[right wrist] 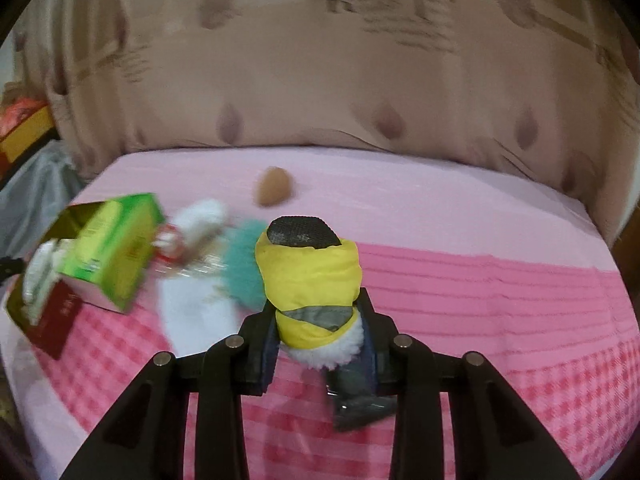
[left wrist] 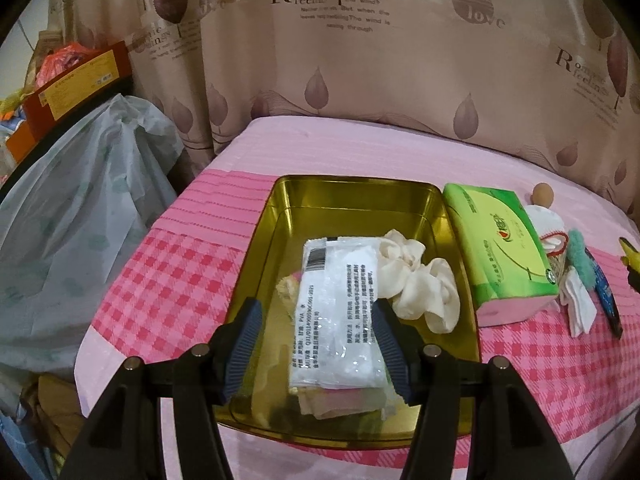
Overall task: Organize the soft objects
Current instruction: 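Carry the yellow-wrapped item to the gold tin and lower it inside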
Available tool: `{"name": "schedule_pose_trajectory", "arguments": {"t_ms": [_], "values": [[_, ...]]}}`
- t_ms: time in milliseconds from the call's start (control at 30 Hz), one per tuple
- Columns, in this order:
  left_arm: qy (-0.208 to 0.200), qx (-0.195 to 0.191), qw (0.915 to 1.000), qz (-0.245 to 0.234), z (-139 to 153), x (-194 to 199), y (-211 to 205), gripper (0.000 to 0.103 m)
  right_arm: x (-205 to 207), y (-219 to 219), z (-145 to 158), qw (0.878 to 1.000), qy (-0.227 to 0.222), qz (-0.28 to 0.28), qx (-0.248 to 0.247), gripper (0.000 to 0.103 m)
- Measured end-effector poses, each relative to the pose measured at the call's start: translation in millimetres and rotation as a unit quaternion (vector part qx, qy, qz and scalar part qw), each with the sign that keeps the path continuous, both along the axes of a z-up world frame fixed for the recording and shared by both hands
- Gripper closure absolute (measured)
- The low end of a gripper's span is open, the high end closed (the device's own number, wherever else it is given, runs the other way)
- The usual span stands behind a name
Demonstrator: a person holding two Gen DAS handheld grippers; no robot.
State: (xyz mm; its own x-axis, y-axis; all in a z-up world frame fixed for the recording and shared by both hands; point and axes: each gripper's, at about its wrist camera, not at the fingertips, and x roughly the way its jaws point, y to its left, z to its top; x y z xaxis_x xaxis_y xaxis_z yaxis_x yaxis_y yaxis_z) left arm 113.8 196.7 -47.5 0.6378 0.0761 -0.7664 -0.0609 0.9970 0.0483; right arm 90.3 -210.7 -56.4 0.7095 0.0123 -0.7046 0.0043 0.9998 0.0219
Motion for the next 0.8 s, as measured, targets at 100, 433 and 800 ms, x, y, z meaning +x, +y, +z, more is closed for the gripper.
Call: {"name": "schedule_pose_trajectory", "arguments": {"t_ms": [100, 433, 800], "values": [[-0.001, 0.000, 1.0000, 0.007, 0.1, 0.4, 3.8, 0.045, 4.9, 30.8, 8.3, 0.999, -0.004, 0.031, 0.013, 0.072], [-0.004, -0.004, 0.9994, 0.035, 2.1, 1.5, 18.5, 0.044, 10.7, 148.2, 23.9, 0.989, -0.004, 0.144, 0.017, 0.072], [-0.011, -0.011, 0.9970, 0.075, 7.3, 0.9, 40.3, 0.044, 17.3, 241.5, 11.7, 0.977, 0.017, 0.212, 0.011, 0.072]]}}
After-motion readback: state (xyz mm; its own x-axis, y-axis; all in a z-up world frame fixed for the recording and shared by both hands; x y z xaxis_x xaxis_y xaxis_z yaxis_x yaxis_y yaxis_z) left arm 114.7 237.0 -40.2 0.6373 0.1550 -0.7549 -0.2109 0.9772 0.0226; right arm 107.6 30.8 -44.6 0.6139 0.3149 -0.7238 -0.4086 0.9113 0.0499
